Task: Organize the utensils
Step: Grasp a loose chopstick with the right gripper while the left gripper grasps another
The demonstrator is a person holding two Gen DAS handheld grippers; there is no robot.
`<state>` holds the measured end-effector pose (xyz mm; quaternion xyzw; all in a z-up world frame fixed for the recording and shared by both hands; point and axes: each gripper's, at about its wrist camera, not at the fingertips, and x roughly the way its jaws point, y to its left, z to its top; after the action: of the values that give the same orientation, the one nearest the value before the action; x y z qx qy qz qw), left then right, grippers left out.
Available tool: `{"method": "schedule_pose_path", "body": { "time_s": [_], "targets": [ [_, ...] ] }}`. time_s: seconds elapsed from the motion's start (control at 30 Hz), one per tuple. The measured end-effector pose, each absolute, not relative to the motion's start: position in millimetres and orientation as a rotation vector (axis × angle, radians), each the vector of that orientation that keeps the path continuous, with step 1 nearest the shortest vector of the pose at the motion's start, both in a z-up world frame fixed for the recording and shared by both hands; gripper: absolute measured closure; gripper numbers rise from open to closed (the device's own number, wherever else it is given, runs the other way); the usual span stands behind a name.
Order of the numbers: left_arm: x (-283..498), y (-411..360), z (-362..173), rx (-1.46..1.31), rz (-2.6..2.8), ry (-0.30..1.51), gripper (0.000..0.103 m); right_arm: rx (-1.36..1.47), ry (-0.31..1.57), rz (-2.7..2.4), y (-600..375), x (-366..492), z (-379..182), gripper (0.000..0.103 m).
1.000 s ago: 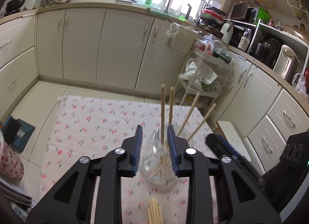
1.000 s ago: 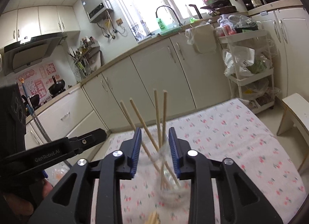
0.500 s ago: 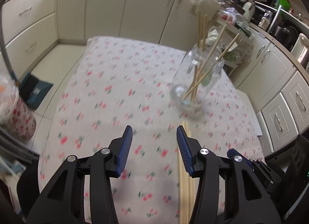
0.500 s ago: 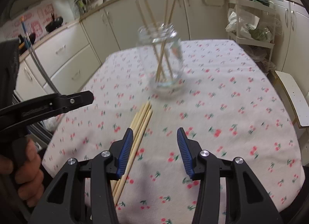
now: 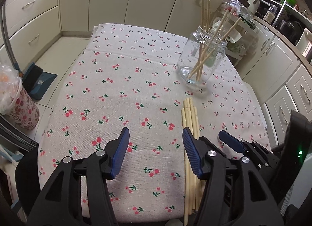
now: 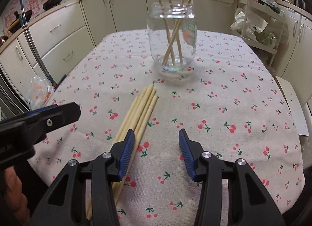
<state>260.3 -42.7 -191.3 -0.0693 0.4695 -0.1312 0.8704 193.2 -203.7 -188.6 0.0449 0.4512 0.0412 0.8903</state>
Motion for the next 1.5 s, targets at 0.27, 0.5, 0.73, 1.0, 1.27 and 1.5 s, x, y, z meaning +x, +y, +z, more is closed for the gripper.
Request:
{"method": "schedule_pose_path", "body": {
  "time_s": [0.27,0.5,0.73,1.0,1.27,1.5],
  "targets": [
    [264.4,-53.3,-201.7,-0.106,-0.273,1.015,0.047,0.062,0.944,0.070,-211.9,193.7,-191.4,0.056],
    [270.8,-70.3,-211.0,-0.052,-0.289,1.031,0.047,0.066,0.949,0.056,-235.1,193.8,-190.5,0.084],
    [276.5,-83.8,-221.2,0.007,-0.276,1.045,0.047,0.086,0.951,0.049,-242.7,194.4,-190.2,0.084],
    [284.9,-94.4,-223.3,0.080,-0.257,1.039,0.047,0.098,0.953,0.051,-245.4,198.1,-190.7,0.084],
    [288.7,-100.9,-224.8,0.116,-0.258,1.044,0.047,0.092,0.959,0.074,-244.6,201.7,-190.6,0.084],
    [290.7,-110.4,-224.4,0.121,-0.317,1.032,0.083,0.080,0.978,0.069,-246.6,209.4,-190.8,0.095]
  ]
}}
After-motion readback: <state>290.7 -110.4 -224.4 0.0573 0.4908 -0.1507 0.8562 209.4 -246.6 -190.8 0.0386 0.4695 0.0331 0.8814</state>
